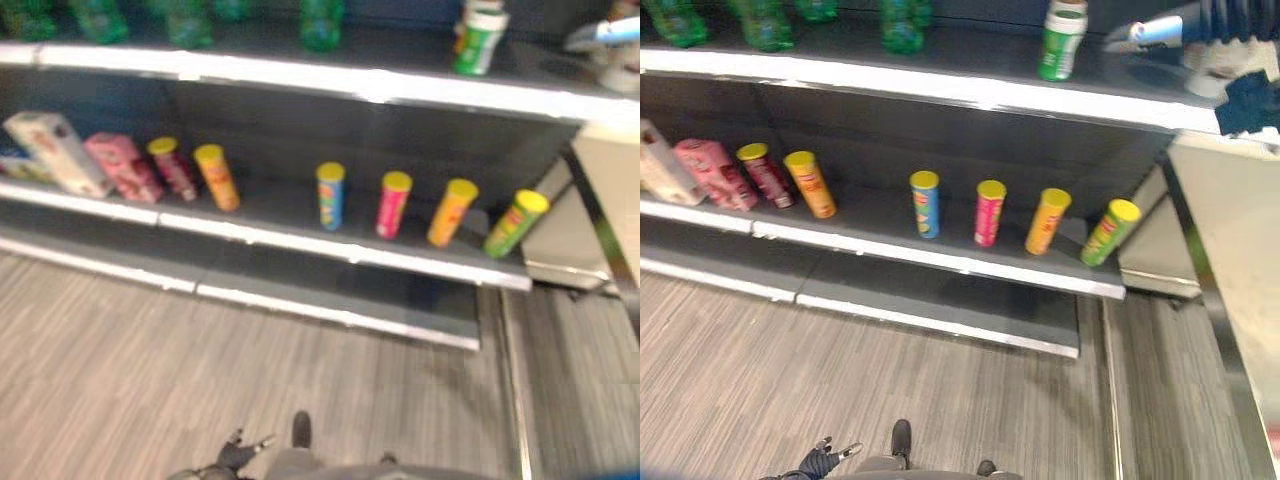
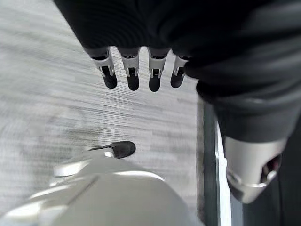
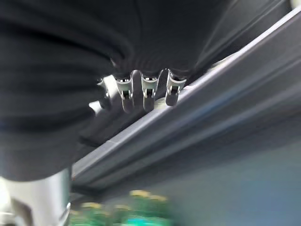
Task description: Put the goods on the table back onto the shelves and tidy them up.
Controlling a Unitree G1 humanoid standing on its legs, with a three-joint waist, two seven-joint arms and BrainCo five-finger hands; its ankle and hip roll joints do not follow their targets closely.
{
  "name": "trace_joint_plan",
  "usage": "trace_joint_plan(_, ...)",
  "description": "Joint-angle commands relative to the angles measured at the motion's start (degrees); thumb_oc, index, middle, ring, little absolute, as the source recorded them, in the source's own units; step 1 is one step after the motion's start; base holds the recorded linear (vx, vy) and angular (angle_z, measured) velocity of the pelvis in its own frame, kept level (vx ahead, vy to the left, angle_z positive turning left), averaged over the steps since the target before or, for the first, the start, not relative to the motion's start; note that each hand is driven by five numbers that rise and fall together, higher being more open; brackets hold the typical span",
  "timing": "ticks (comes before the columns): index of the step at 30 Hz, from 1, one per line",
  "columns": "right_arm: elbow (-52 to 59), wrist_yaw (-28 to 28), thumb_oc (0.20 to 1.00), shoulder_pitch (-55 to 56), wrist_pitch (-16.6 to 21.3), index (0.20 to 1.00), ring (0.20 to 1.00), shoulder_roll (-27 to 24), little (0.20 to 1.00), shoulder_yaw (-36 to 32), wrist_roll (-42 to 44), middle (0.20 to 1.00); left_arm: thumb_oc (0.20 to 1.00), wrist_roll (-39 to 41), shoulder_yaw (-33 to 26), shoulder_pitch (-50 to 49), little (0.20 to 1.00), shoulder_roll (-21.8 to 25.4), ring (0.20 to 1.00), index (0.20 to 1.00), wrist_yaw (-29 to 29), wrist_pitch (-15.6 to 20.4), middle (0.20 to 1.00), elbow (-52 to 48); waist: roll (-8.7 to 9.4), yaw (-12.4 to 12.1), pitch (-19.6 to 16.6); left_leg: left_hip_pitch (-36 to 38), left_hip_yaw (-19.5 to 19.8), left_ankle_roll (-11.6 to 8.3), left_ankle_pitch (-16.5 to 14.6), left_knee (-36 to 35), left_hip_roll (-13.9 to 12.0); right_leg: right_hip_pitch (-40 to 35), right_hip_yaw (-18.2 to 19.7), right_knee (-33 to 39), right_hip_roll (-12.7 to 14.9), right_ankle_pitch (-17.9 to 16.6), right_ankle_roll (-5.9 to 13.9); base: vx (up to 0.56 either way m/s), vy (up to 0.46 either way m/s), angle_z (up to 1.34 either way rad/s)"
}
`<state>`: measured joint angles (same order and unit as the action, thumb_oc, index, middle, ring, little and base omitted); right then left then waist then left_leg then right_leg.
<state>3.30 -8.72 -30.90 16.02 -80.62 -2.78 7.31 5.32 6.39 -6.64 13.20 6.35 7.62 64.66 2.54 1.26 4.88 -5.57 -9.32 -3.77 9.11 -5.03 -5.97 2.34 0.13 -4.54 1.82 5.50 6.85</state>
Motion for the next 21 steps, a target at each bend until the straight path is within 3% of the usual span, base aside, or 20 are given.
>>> trace_joint_plan(1, -3.4, -3.4, 1.0, 4.3, 0.3, 1.0, 1.0, 1.0, 1.0, -10.9, 3.9, 1.0, 1.0, -2.6, -0.6, 3.5, 1.0, 5.0, 1.0, 1.0, -0.7, 1.5, 1.0, -0.3, 4.07, 1.3, 1.4, 7.4, -0.9, -1.1, -12.2, 0.9, 2.5, 5.9, 5.2, 4.4, 1.4, -7.9, 8.15, -0.05, 0.035, -0.93)
trace_joint_plan(4, -5.8, -5.3, 1.0, 16.1, 0.1, 1.0, 1.0, 6.2, 1.0, -22.7, 5.9, 1.0, 1.0, -2.4, -1.5, 3.4, 1.0, 5.8, 1.0, 1.0, -0.5, 1.8, 1.0, -2.3, 4.21, 3.0, 1.5, 8.4, -4.2, -0.51, -12.6, 0.6, 2.0, 6.9, 4.7, 4.4, 2.0, -8.2, 8.15, -0.04, 0.034, -0.79)
trace_joint_plan(5, -5.5, -5.2, 1.0, 17.0, 0.1, 1.0, 1.0, 6.3, 1.0, -23.7, 6.0, 1.0, 1.0, -2.4, -1.2, 3.5, 1.0, 6.0, 1.0, 1.0, -0.5, 1.8, 1.0, -2.3, 4.32, 2.7, 1.5, 8.4, -4.3, -0.51, -12.6, 0.6, 2.0, 7.0, 4.8, 4.3, 1.9, -8.2, 8.15, -0.04, 0.004, -0.94)
trace_joint_plan(9, -8.0, -6.6, 1.0, 23.1, 0.2, 1.0, 1.0, 9.9, 1.0, -29.4, 7.1, 1.0, 1.0, -2.0, -2.3, 2.9, 1.0, 6.4, 1.0, 1.0, -0.1, 1.5, 1.0, -3.6, 3.81, 2.8, 1.6, 7.9, -8.2, -0.07, -12.9, 1.7, 0.8, 6.4, 0.3, 2.8, 5.1, -7.4, 8.15, -0.06, -0.032, -0.58)
trace_joint_plan(11, -9.2, -6.2, 1.0, 27.7, -0.1, 1.0, 1.0, 12.3, 1.0, -32.4, 7.4, 1.0, 1.0, -1.8, -3.9, 1.8, 1.0, 6.4, 1.0, 1.0, 0.2, 1.2, 1.0, -4.2, 3.79, 2.7, 1.0, 7.5, -11.9, -0.26, -13.2, 2.3, -0.5, 5.2, -4.0, 1.9, 7.9, -7.6, 8.15, -0.07, -0.1, -0.46)
trace_joint_plan(15, -10.4, -5.4, 1.0, 30.7, -0.5, 1.0, 1.0, 14.6, 1.0, -33.0, 7.4, 1.0, 1.0, -1.7, -4.9, 1.4, 1.0, 6.5, 1.0, 1.0, 0.3, 1.0, 1.0, -4.4, 4.64, 2.0, 0.3, 7.1, -15.1, -1.0, -13.1, 2.9, -1.5, 3.8, -7.6, 3.2, 9.7, -10.1, 8.15, -0.01, -0.138, -0.88)
trace_joint_plan(17, -11.0, -5.3, 1.0, 31.6, -0.7, 1.0, 1.0, 16.5, 1.0, -32.9, 7.2, 1.0, 1.0, -2.0, -4.9, 1.7, 1.0, 6.5, 1.0, 1.0, 0.2, 0.9, 1.0, -4.0, 5.21, 2.0, 0.4, 7.6, -17.2, -1.42, -13.1, 3.1, -2.2, 4.9, -8.4, 3.1, 9.2, -12.1, 8.15, 0.0, -0.182, -0.29)
trace_joint_plan(21, -11.9, -4.7, 1.0, 33.6, -0.9, 1.0, 1.0, 17.4, 1.0, -34.3, 8.0, 1.0, 1.0, -2.7, -5.3, 1.8, 1.0, 6.8, 1.0, 1.0, -0.1, 1.0, 1.0, -3.8, 6.09, 1.6, 0.3, 8.3, -19.2, -2.76, -13.0, 4.1, -3.2, 3.1, -10.4, 7.3, 7.7, -10.4, 8.15, 0.03, -0.222, -0.33)
